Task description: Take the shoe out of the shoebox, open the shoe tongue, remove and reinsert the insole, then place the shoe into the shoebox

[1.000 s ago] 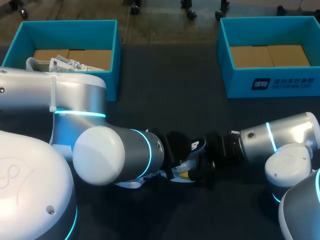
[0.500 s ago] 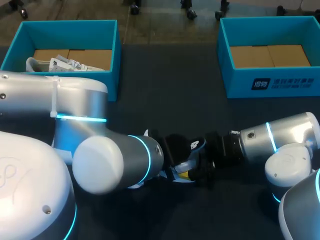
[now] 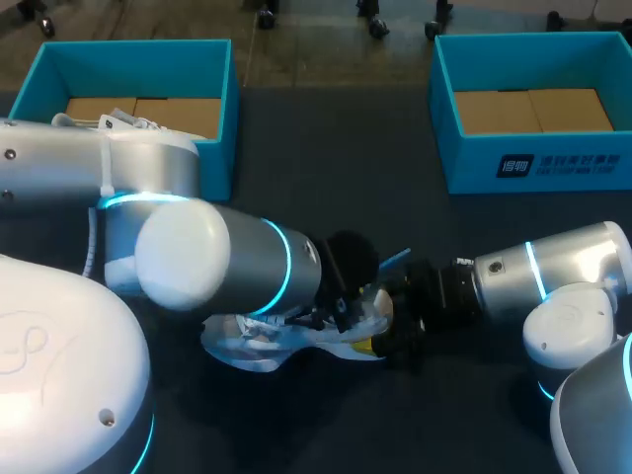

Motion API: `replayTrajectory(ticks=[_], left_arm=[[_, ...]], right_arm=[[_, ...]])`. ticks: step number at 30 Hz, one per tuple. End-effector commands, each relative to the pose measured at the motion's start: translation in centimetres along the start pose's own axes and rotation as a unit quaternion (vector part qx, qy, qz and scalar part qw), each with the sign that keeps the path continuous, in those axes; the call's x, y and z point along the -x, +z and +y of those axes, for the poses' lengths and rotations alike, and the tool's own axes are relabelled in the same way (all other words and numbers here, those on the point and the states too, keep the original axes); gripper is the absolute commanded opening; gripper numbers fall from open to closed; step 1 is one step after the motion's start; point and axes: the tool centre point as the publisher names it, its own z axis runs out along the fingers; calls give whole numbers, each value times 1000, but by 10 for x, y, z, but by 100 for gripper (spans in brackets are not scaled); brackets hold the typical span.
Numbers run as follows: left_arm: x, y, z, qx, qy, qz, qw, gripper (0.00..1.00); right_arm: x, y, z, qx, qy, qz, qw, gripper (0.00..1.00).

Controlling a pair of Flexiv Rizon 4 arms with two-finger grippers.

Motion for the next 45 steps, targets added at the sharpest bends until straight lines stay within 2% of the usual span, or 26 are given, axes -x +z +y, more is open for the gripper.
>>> replayTrajectory(ticks=[1, 9, 18, 21, 23, 25, 34, 39, 45], left_arm=[[3, -15, -9, -1, -8, 50, 999, 0], [-8, -38, -41, 3, -18, 133, 991, 0], [-15, -62, -73, -1, -26, 244, 969, 0], [-13, -73, -86, -19, -32, 289, 957, 0], [-12, -78, -90, -27, -34, 297, 954, 0], [-9, -91, -99, -43, -38, 323, 945, 0], [-4, -146, -121, -93, -23, 383, 919, 0], [-10, -174, -128, -115, -10, 391, 913, 0], [-11, -196, -133, -132, -4, 376, 917, 0]], right_arm=[[-1, 0, 1, -3, 1, 0, 1000, 0], [-1, 0, 1, -3, 1, 0, 1000, 0], [-1, 0, 1, -3, 1, 0, 1000, 0], [-1, 0, 1, -3, 1, 0, 1000, 0], [-1, 0, 1, -3, 1, 0, 1000, 0], [-1, 0, 1, -3, 1, 0, 1000, 0], [-1, 0, 1, -3, 1, 0, 1000, 0], [-1, 0, 1, -3, 1, 0, 1000, 0], [-1, 0, 1, -3, 1, 0, 1000, 0]])
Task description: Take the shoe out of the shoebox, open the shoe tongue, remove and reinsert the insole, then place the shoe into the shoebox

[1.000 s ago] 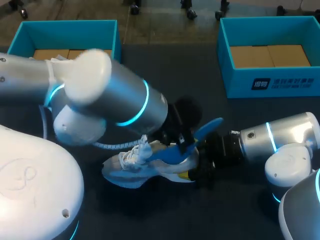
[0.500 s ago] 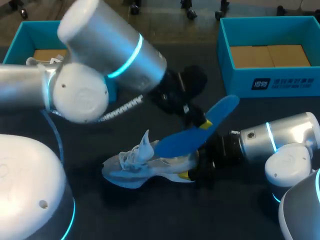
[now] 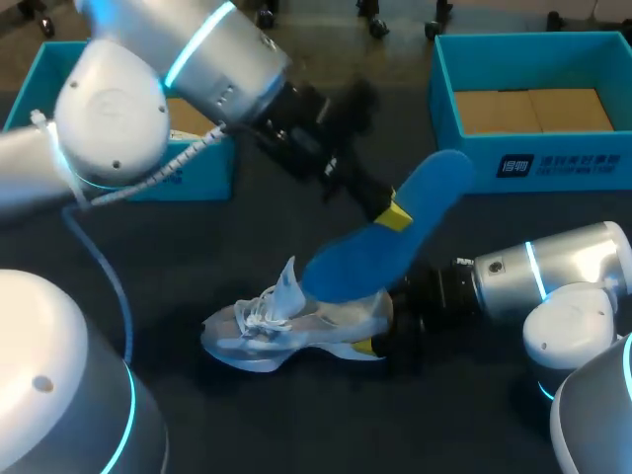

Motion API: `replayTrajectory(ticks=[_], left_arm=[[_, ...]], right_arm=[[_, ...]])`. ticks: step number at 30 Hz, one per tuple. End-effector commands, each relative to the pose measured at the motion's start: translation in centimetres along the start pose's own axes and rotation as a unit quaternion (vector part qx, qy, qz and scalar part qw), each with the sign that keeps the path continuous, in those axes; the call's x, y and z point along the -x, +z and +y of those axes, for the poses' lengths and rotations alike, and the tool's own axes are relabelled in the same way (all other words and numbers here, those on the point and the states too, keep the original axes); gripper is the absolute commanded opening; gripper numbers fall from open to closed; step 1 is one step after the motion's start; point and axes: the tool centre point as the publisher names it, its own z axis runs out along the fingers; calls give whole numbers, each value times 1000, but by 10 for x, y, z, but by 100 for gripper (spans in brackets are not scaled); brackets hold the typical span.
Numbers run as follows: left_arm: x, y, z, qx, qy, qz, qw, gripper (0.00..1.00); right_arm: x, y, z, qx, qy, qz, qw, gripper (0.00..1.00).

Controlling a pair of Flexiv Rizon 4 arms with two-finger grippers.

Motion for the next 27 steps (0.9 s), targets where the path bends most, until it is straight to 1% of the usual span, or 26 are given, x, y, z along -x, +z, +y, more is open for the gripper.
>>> replayTrajectory(ticks=[1, 5, 8, 10, 13, 27], left_arm=[[-17, -22, 3, -9, 2, -25, 1000, 0], [-20, -33, 4, -25, -4, -19, 1000, 0], [-28, -45, 3, -40, -1, -21, 999, 0], [-37, -59, 0, -55, 5, -19, 998, 0], [-47, -83, 0, -54, 27, -27, 998, 0], [-47, -83, 0, -54, 27, -27, 998, 0]], right_arm=[[-1, 0, 1, -3, 1, 0, 1000, 0], [-1, 0, 1, -3, 1, 0, 1000, 0], [-1, 0, 1, -3, 1, 0, 1000, 0], [-1, 0, 1, -3, 1, 0, 1000, 0], [-1, 0, 1, -3, 1, 0, 1000, 0], [-1, 0, 1, -3, 1, 0, 1000, 0]])
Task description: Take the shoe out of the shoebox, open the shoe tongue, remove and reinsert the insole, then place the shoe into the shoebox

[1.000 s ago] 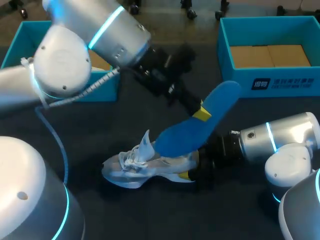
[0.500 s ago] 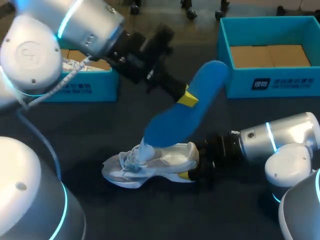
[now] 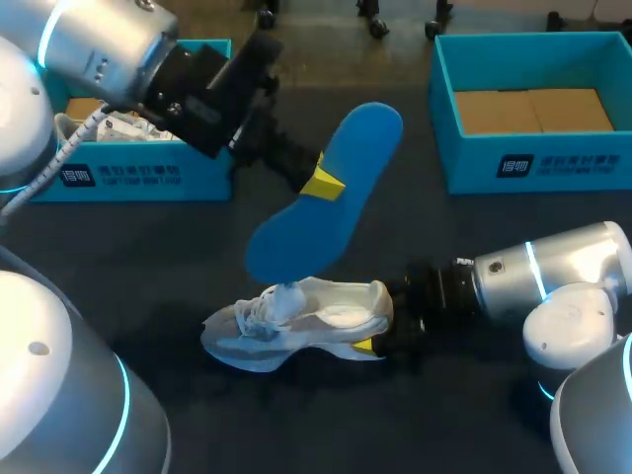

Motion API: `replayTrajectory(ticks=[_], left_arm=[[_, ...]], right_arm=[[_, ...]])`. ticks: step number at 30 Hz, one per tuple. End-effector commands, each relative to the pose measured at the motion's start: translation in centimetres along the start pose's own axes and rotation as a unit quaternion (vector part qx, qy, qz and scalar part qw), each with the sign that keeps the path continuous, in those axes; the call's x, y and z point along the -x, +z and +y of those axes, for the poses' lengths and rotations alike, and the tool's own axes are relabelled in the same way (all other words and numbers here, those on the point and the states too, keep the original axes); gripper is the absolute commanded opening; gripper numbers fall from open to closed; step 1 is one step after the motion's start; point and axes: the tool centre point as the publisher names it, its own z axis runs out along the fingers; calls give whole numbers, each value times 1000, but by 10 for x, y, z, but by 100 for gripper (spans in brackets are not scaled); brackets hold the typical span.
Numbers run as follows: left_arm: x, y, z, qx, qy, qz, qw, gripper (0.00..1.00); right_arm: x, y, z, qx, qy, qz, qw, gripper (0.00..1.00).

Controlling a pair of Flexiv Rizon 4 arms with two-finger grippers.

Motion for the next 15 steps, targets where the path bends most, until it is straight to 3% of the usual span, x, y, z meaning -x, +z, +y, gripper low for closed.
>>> replayTrajectory(ticks=[1, 4, 12, 15], left_arm=[[0, 1, 1, -1, 0, 0, 1000, 0], [0, 1, 1, -1, 0, 0, 1000, 0], [-36, -39, -14, -90, 27, 4, 996, 0], [-44, -53, -28, -75, -51, -44, 995, 0]], right_arm=[[-1, 0, 1, -3, 1, 0, 1000, 0], [-1, 0, 1, -3, 1, 0, 1000, 0], [-1, 0, 1, -3, 1, 0, 1000, 0], [-1, 0, 1, -3, 1, 0, 1000, 0]])
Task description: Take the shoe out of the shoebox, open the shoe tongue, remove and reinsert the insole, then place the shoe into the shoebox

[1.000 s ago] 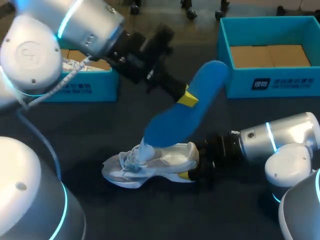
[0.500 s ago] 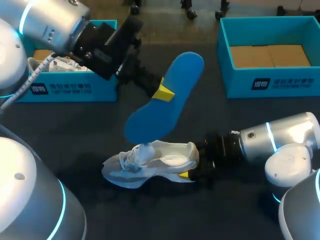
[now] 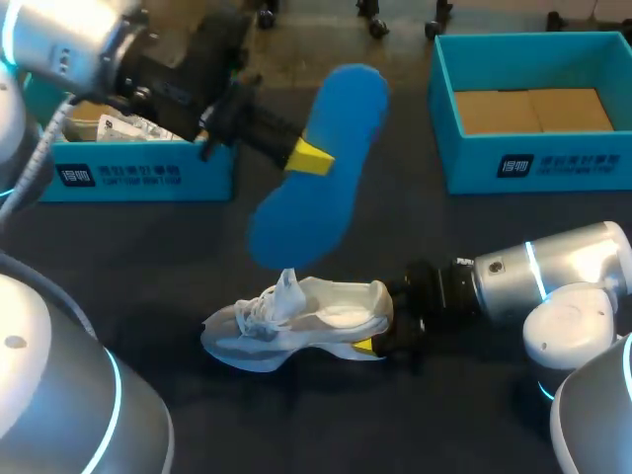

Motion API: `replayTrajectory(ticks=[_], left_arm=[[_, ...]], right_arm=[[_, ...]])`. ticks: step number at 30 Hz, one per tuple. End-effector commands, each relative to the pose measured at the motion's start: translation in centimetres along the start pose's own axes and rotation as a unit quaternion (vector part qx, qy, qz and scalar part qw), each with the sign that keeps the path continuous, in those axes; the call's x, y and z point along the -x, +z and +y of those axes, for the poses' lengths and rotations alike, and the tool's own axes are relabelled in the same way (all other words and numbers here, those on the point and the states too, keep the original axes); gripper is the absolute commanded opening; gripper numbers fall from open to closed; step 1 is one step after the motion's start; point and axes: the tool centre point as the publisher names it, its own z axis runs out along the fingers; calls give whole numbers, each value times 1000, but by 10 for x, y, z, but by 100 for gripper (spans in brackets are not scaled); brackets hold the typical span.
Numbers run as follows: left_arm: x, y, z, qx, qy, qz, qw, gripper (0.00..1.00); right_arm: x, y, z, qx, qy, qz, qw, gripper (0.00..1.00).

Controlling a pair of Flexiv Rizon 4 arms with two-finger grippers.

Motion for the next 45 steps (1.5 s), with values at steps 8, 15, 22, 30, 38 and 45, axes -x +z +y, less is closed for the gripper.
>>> replayTrajectory(ticks=[8, 15, 22, 30, 38, 45], left_arm=[[-27, -20, -2, 3, -62, -63, 996, 0], [-27, -20, -2, 3, -62, -63, 996, 0], [-49, -49, -17, -65, -104, -34, 992, 0], [-80, -60, -24, -114, -82, -31, 990, 0], [-98, -69, -36, -140, -65, -26, 988, 0], [-96, -70, -40, -142, -57, -28, 988, 0]], right_arm=[[-1, 0, 1, -3, 1, 0, 1000, 0], [-1, 0, 1, -3, 1, 0, 1000, 0], [-1, 0, 1, -3, 1, 0, 1000, 0], [-1, 0, 1, -3, 1, 0, 1000, 0], [-1, 0, 1, -3, 1, 0, 1000, 0], [-1, 0, 1, -3, 1, 0, 1000, 0]])
